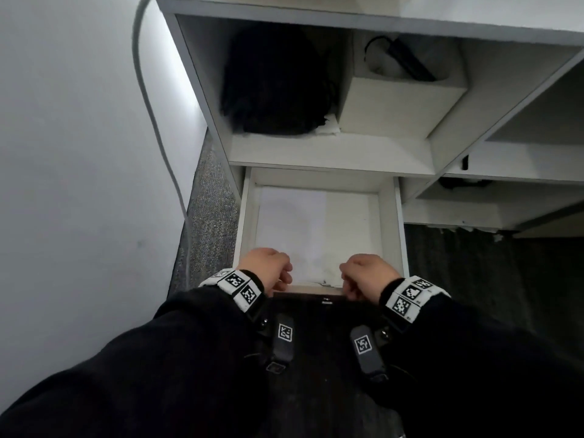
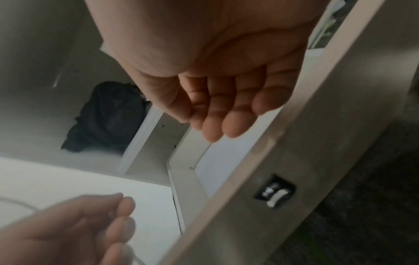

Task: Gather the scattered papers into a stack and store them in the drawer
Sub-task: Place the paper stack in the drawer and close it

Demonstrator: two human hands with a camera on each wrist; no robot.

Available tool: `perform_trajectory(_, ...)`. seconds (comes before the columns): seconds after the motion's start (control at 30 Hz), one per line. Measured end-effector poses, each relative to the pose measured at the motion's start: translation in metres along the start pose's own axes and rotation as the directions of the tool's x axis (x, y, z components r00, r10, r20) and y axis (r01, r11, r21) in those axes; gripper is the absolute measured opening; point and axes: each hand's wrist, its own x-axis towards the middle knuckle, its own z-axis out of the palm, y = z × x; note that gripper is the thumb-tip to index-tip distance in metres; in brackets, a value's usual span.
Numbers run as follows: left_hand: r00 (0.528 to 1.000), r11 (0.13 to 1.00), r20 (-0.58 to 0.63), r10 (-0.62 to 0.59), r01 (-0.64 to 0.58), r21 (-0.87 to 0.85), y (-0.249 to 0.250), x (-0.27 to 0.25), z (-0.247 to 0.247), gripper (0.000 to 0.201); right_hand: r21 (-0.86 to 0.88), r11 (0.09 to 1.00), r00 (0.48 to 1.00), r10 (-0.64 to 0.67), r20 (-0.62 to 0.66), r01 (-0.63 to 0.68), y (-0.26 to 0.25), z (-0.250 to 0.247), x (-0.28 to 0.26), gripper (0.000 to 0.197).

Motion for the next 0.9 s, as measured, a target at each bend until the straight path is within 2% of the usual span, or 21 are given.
perform_trajectory(0.1, 0.988, 0.952, 0.118, -0.096, 0.056, 0.300, -0.014, -0.023, 0.016, 0.025, -0.287, 0.958, 0.995, 0.027, 0.093, 0.000, 0.017, -0.001, -0.024, 0.034)
perform_trajectory(0.17, 0.992, 0.792, 0.114, -0.059, -0.023, 0.610, -0.029, -0.025, 0.017, 0.031, -0.532, 0.847, 0.995, 0.048, 0.084, 0.004, 0.030, -0.006, -0.032, 0.035)
perform_trajectory(0.2, 0.995, 0.697, 0.096, -0.020, -0.055, 0.715, -0.034, -0.025, 0.016, 0.035, -0.613, 0.790, 0.997, 0.046, 0.055, -0.002, 0.035, -0.010, -0.034, 0.033)
perform_trajectory(0.23, 0.996, 0.644, 0.085, 0.010, -0.071, 0.762, -0.038, -0.024, 0.014, 0.037, -0.645, 0.764, 0.999, 0.040, 0.026, -0.014, 0.039, -0.014, -0.035, 0.032)
perform_trajectory(0.33, 0.994, 0.559, 0.089, 0.062, -0.109, 0.822, -0.043, -0.016, 0.013, 0.039, -0.634, 0.772, 0.999, 0.037, -0.020, -0.041, 0.046, -0.023, -0.029, 0.033)
perform_trajectory(0.5, 0.992, 0.488, 0.042, 0.117, -0.094, 0.868, -0.024, 0.006, 0.013, 0.040, -0.668, 0.742, 0.997, 0.010, -0.071, -0.055, 0.032, -0.029, -0.003, 0.036)
perform_trajectory(0.7, 0.956, 0.497, -0.026, 0.291, -0.128, 0.858, 0.010, 0.050, 0.004, 0.048, -0.610, 0.792, 0.989, -0.108, -0.105, 0.022, 0.002, -0.056, 0.036, 0.029)
perform_trajectory(0.9, 0.920, 0.521, -0.016, 0.392, -0.207, 0.828, 0.041, 0.098, -0.008, 0.065, -0.574, 0.816, 0.970, -0.187, -0.153, 0.067, -0.015, -0.081, 0.080, 0.047)
